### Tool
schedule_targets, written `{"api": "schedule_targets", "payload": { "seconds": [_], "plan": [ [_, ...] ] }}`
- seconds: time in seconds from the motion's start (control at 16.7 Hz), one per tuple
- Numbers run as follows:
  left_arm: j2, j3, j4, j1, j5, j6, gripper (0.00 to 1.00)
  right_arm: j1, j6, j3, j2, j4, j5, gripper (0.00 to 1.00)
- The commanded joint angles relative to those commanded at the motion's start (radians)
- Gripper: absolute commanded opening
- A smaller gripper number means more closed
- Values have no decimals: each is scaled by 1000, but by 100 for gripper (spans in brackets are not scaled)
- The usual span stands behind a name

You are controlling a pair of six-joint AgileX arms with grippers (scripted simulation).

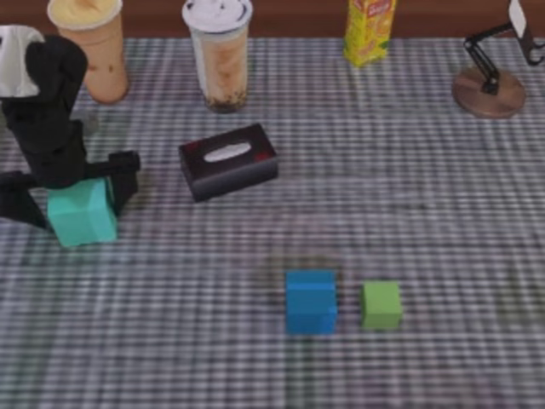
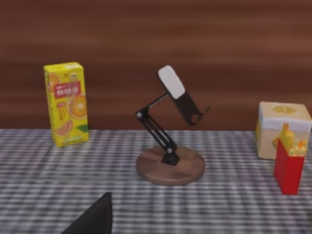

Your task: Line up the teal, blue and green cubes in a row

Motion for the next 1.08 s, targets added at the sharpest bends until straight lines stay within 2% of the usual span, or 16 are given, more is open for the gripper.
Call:
{"api": "schedule_targets", "payload": {
  "seconds": [0.6,1.08],
  "plan": [
    [0,0,0,0,0,0,2,0,0,0,0,0,0,100],
    [0,0,0,0,0,0,0,0,0,0,0,0,0,100]
  ]
}}
